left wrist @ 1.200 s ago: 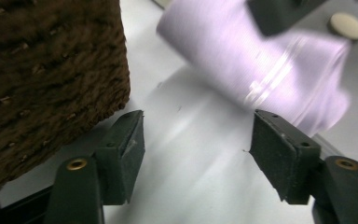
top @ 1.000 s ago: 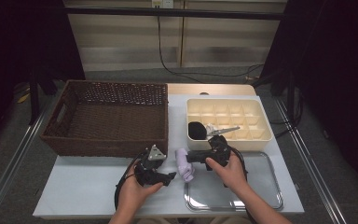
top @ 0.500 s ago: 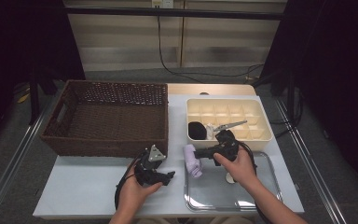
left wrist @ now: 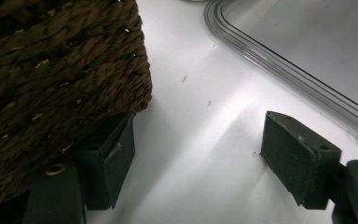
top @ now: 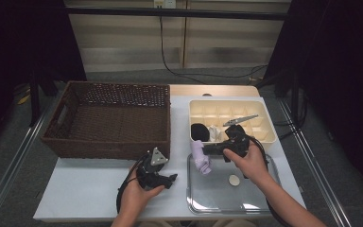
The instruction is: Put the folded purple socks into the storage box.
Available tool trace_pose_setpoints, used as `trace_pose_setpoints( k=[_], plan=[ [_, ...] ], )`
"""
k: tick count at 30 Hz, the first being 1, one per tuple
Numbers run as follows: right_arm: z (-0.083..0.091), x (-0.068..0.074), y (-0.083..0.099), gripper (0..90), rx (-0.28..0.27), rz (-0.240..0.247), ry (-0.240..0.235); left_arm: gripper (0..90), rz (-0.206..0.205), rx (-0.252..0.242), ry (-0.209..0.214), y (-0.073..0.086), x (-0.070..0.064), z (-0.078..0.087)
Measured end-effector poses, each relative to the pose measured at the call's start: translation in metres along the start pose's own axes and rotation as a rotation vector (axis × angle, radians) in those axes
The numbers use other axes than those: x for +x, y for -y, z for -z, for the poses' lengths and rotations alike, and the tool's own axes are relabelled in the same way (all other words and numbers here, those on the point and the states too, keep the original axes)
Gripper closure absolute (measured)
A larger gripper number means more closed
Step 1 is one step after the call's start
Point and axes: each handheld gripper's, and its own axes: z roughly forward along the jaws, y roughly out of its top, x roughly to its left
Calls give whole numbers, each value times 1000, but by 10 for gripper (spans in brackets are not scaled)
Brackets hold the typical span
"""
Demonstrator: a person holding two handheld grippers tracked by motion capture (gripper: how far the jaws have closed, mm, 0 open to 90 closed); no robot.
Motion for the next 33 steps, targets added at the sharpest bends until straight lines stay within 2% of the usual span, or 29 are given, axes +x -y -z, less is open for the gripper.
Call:
trace_pose_setpoints(
  k=[11, 19, 33],
  plan=[
    [20, -5, -11, 837, -24, 2, 12, 206, -14, -24, 8, 4, 0, -1],
    [32, -10, -20, 836, -37, 4, 37, 202, -13, -22, 7, 4, -1, -1],
    [52, -32, -34, 836, -67, -28, 87, 202, -13, -23, 8, 4, -1, -1]
  ],
)
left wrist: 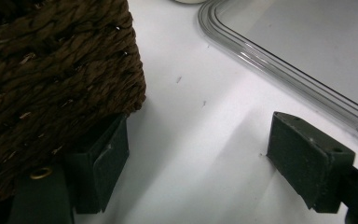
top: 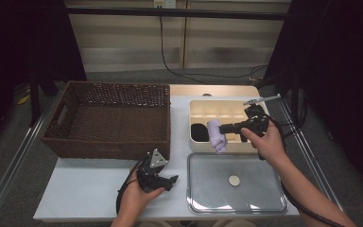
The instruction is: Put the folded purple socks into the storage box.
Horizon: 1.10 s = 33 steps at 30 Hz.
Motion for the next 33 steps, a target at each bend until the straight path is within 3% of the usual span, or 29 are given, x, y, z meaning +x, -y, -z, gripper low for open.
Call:
trace_pose_setpoints(
  k=[4, 23, 33],
  plan=[
    [3, -7, -1, 836, 2, 1, 32, 202, 0, 0, -1, 0, 0, 0],
    [4, -53, 5, 834, -3, -77, 121, 202, -1, -1, -3, 0, 0, 0],
    [-1, -68, 8, 836, 16, -100, 169, 202, 0, -1, -1, 0, 0, 0]
  ],
)
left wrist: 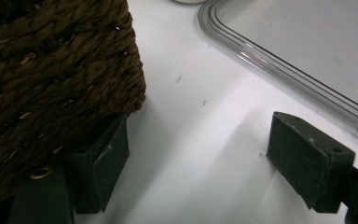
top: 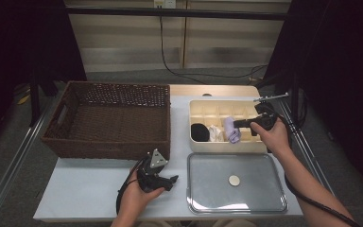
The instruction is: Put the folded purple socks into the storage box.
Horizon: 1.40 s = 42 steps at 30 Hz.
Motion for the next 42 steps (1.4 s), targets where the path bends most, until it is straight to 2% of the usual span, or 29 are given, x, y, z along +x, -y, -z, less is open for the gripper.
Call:
trace_pose_setpoints(
  k=[17, 26, 30, 34, 42],
  plan=[
    [-11, -6, 15, 841, 46, 6, 17, 202, -2, -3, -4, 0, 0, 0],
    [-18, -5, 24, 844, 76, 41, 34, 202, -7, -1, -5, 0, 0, 0],
    [-17, -4, 25, 835, 73, 51, 40, 202, -8, 0, -6, 0, 0, 0],
    [-13, -5, 24, 797, 48, 39, 43, 202, -6, -1, -6, 0, 0, 0],
    [-1, -1, 11, 729, 47, 58, 70, 202, -6, -1, -6, 0, 0, 0]
  ],
)
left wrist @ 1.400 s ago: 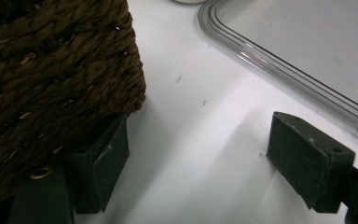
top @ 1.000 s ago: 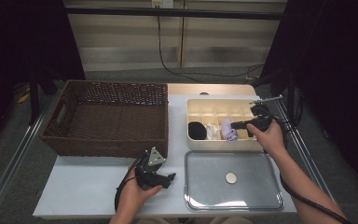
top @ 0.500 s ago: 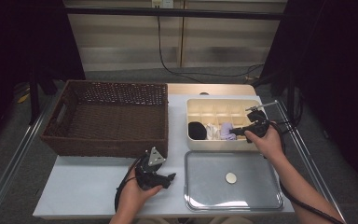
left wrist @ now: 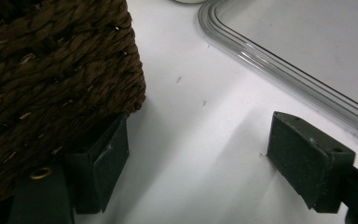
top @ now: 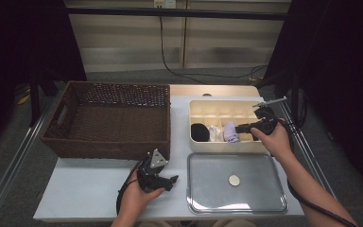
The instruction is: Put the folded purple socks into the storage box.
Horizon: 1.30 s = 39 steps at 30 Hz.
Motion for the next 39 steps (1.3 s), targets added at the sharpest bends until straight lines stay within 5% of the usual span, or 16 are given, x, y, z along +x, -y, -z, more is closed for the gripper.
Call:
trace_pose_setpoints(
  k=[13, 24, 39],
  plan=[
    [13, 5, -21, 754, 37, 31, 7, 202, -1, 0, 1, 0, 0, 0],
    [12, 17, -33, 899, 127, 71, -7, 202, 1, 0, 0, 0, 0, 0],
    [3, 32, -51, 900, 257, 154, 18, 202, 9, -7, 2, 0, -1, -1]
  ],
)
